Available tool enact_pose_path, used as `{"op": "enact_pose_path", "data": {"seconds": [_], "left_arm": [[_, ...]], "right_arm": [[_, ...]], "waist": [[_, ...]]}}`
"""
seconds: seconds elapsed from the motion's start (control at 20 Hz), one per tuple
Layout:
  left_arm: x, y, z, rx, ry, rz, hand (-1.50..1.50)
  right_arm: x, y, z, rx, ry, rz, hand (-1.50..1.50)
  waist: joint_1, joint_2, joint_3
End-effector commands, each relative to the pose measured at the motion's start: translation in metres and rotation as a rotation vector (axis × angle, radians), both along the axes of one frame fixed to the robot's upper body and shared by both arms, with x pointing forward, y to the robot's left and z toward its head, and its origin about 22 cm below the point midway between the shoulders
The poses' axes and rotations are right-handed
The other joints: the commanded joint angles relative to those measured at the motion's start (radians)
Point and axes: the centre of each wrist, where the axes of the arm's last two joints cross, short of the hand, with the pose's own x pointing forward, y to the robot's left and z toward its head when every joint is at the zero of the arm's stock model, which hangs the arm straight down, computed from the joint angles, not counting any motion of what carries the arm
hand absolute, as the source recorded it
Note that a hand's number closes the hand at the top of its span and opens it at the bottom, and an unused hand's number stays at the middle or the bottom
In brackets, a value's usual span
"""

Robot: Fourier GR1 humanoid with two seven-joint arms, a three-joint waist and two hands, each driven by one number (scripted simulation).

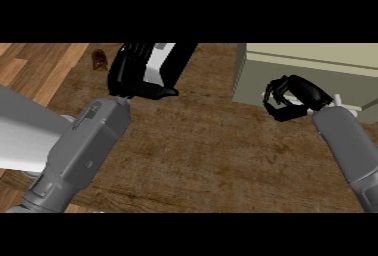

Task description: Pick up the cup, place it into the drawer and close the drawer

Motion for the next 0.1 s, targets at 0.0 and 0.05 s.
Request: {"op": "enact_pose_path", "data": {"seconds": [0.0,0.05], "left_arm": [[-0.004,0.0001,-0.0061,-0.015,0.01,-0.008,-1.5],[-0.0032,-0.0003,-0.0045,-0.008,0.001,-0.005,-1.5]], "right_arm": [[0.03,-0.031,0.0908,-0.059,-0.223,-0.194,1.5],[0.0313,-0.0278,0.0929,-0.046,-0.227,-0.194,1.5]], "waist": [[0.032,0.008,-0.018],[0.024,0.009,-0.018]]}}
